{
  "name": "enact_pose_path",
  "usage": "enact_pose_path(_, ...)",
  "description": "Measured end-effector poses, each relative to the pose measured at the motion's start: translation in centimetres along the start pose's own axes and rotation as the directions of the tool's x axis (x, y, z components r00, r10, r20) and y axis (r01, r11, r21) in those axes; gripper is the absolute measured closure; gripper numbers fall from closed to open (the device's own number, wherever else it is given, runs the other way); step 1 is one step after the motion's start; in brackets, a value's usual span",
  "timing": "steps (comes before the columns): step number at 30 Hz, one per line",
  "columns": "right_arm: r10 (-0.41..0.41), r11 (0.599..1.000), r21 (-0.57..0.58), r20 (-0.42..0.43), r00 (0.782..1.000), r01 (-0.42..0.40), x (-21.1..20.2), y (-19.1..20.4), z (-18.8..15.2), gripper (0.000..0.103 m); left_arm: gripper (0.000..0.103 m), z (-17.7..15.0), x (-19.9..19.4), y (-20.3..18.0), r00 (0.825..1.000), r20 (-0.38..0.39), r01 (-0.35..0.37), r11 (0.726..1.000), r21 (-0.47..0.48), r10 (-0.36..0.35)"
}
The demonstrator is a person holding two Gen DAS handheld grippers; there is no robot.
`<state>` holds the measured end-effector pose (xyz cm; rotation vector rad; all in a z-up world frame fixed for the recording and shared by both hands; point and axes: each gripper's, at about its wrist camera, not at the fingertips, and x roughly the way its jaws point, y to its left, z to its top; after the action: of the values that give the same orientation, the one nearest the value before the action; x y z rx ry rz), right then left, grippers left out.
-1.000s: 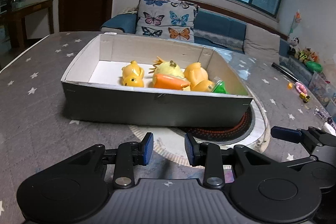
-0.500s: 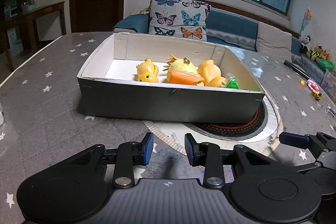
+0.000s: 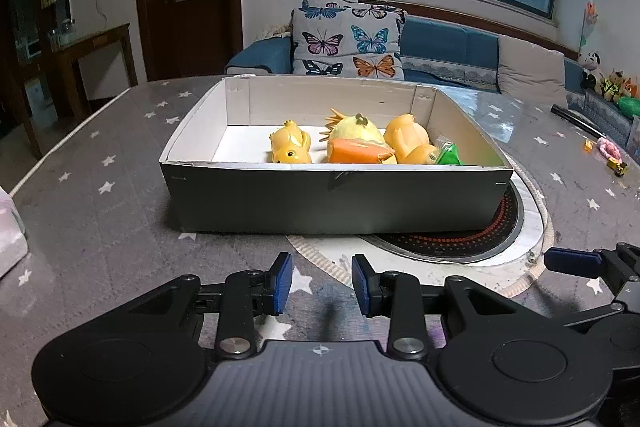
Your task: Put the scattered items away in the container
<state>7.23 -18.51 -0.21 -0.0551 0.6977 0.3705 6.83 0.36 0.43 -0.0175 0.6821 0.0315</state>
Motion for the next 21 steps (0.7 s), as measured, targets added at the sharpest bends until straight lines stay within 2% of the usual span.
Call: enact_pose_path(21,0.014,1.0,-0.009,-0.007,1.0,-0.014,0.1,1.2,-0.2,0.0,0.068,-0.5,-0.2,-0.5,1.0,0.009,-0.022,0.999,0.03,0.022)
